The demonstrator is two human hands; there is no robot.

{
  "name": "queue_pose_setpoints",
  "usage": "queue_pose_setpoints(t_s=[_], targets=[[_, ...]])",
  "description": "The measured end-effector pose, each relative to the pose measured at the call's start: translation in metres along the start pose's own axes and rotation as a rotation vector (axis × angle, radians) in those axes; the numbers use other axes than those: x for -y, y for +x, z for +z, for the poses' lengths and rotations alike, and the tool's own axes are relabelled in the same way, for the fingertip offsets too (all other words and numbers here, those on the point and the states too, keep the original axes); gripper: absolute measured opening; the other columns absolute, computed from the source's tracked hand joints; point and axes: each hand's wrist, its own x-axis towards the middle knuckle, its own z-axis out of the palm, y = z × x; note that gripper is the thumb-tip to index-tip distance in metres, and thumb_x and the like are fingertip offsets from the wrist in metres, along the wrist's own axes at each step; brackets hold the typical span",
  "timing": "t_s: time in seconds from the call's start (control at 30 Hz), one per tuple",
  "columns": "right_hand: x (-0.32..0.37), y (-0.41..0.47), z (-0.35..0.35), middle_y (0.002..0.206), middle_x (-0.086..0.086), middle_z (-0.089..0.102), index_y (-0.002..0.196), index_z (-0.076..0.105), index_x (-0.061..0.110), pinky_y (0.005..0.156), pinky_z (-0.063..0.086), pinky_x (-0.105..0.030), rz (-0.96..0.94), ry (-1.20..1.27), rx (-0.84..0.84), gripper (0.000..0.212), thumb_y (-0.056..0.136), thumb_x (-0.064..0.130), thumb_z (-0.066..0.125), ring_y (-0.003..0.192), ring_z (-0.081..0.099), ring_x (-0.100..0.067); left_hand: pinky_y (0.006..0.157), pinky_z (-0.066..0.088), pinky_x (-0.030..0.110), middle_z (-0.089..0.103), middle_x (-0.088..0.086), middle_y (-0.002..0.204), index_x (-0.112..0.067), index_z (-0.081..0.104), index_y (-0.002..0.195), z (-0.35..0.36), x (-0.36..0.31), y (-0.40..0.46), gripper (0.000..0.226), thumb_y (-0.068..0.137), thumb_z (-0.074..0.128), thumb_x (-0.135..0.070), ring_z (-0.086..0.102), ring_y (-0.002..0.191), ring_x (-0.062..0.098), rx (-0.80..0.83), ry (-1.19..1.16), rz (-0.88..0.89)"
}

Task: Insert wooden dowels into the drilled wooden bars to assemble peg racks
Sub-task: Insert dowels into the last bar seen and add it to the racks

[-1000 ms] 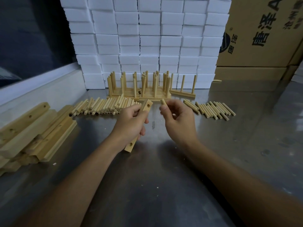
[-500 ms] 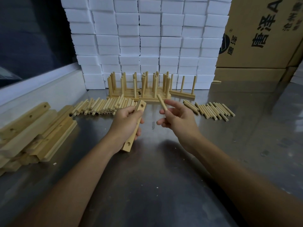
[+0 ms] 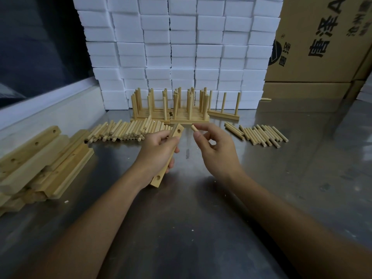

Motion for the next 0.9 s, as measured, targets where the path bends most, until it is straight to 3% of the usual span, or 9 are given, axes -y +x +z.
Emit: queue_pose_setpoints(t_s=[0.1, 0.17, 0.23, 0.3, 0.5, 0.77, 0.9], targets=[[-0.002, -0.001, 0.001, 0.093, 0.018, 0.064, 0.117, 0.069, 0.022, 0.070, 0.051, -0.012, -0.039, -0.011, 0.000, 0.022, 0.098, 0.024, 0.060, 0.090, 0.059, 0.003, 0.040, 0.039, 0.026, 0.059, 0.004, 0.075, -0.009, 0.066, 0.100, 0.001, -0.001, 0.000, 0.018, 0.100, 0.054, -0.022, 0.051, 0.046, 0.016, 0.028, 0.030, 0.026], [-0.003, -0.001, 0.003, 0.092, 0.022, 0.065, 0.114, 0.070, 0.024, 0.064, 0.051, -0.015, -0.032, 0.004, 0.016, 0.019, 0.097, 0.024, 0.062, 0.083, 0.061, 0.004, 0.041, 0.040, 0.027, 0.060, 0.003, 0.076, -0.020, 0.068, 0.100, 0.001, -0.001, 0.000, 0.015, 0.100, 0.054, -0.022, 0.051, 0.046, 0.016, 0.058, 0.030, 0.049], [-0.005, -0.001, 0.003, 0.093, 0.022, 0.066, 0.113, 0.071, 0.025, 0.058, 0.047, -0.014, -0.021, 0.025, 0.032, 0.018, 0.096, 0.024, 0.064, 0.070, 0.059, 0.005, 0.041, 0.041, 0.027, 0.062, 0.001, 0.076, -0.042, 0.065, 0.100, 0.002, -0.001, 0.000, 0.023, 0.100, 0.054, -0.022, 0.051, 0.047, 0.016, 0.087, 0.021, 0.061], [-0.005, -0.001, 0.004, 0.094, 0.020, 0.067, 0.113, 0.071, 0.024, 0.057, 0.046, -0.013, -0.033, 0.028, 0.032, 0.019, 0.095, 0.023, 0.065, 0.068, 0.058, 0.006, 0.041, 0.042, 0.027, 0.063, 0.000, 0.077, -0.049, 0.059, 0.106, 0.003, 0.000, -0.001, 0.028, 0.101, 0.054, -0.022, 0.051, 0.046, 0.016, 0.103, 0.027, 0.082], [-0.004, -0.002, 0.003, 0.092, 0.021, 0.065, 0.111, 0.071, 0.020, 0.077, 0.060, -0.032, -0.088, -0.076, 0.014, 0.018, 0.094, 0.023, 0.066, 0.092, 0.063, 0.000, 0.041, 0.041, 0.026, 0.062, 0.000, 0.079, -0.039, 0.065, 0.117, 0.005, 0.004, 0.001, 0.027, 0.102, 0.053, -0.019, 0.050, 0.046, 0.016, 0.076, 0.059, 0.162], [-0.005, -0.001, -0.003, 0.086, 0.012, 0.068, 0.104, 0.072, 0.018, 0.075, 0.059, -0.041, -0.059, -0.157, 0.023, 0.013, 0.093, 0.021, 0.066, 0.082, 0.065, -0.008, 0.045, 0.047, 0.027, 0.059, -0.012, 0.065, -0.034, 0.065, 0.124, 0.005, 0.007, 0.003, 0.032, 0.099, 0.057, -0.016, 0.055, 0.049, 0.013, 0.096, 0.155, 0.237], [-0.003, -0.003, -0.007, 0.082, 0.002, 0.072, 0.102, 0.071, 0.013, 0.066, 0.056, -0.043, -0.269, -0.397, -0.014, 0.016, 0.095, 0.024, 0.064, 0.071, 0.067, -0.017, 0.052, 0.045, 0.032, 0.064, -0.012, 0.067, -0.030, 0.062, 0.132, 0.006, 0.007, 0.002, 0.037, 0.098, 0.059, -0.015, 0.054, 0.056, 0.009, 0.093, 0.211, 0.283]])
